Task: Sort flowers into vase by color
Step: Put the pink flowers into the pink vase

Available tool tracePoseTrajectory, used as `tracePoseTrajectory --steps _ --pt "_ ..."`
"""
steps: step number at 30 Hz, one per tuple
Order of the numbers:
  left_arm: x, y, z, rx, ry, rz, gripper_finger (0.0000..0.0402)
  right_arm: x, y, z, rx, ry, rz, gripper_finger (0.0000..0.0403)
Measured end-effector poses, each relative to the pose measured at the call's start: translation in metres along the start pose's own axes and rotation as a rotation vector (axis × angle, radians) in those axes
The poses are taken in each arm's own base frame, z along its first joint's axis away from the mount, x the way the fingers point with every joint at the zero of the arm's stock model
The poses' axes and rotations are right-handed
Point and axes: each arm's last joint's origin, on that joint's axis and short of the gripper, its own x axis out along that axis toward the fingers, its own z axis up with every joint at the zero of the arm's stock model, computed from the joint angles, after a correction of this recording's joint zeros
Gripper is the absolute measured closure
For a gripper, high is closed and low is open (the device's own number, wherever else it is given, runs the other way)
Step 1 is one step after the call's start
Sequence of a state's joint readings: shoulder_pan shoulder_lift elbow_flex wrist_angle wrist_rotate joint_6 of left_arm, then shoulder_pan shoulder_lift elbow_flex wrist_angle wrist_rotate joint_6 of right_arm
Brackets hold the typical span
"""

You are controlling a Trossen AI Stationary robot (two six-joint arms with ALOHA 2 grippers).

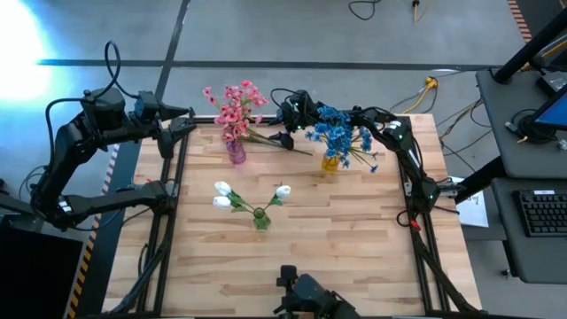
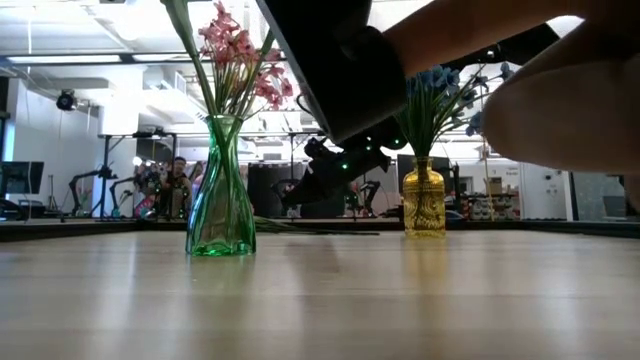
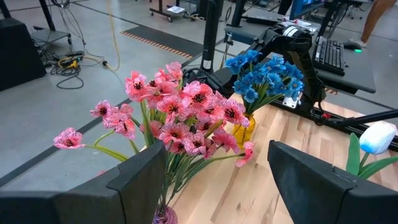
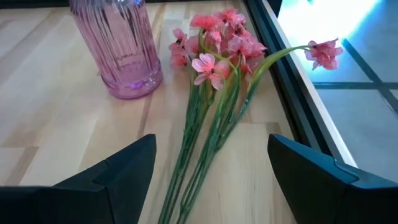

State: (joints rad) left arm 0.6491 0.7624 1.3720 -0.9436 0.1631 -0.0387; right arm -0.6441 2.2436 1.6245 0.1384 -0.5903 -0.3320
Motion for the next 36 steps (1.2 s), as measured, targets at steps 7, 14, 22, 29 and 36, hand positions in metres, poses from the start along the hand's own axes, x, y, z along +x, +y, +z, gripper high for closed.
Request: tracePoseTrajectory --steps 7,14,22,29,36 --pt "0.0 0.0 0.0 0.0 0.0 0.0 0.0134 0.0 0.0 -0.003 0.016 0.026 0.001 0.0101" --pt "0.0 0.0 0.0 0.0 0.0 0.0 0.0134 -0.002 0.001 -0.007 0.1 0.063 0.018 0.0101" --pt "0.0 0.0 0.001 0.001 -0.009 -0.001 0.0134 -0.001 0.002 -0.009 0.151 0.096 0.006 0.0101" --pt "0.0 0.0 0.001 0.001 -0.009 -0.001 0.0134 0.002 0.011 -0.012 0.218 0.148 0.033 0.0101" --pt "0.0 0.0 0.001 0.002 -0.01 -0.001 0.0134 0.015 0.038 -0.015 0.103 0.294 0.005 0.0101"
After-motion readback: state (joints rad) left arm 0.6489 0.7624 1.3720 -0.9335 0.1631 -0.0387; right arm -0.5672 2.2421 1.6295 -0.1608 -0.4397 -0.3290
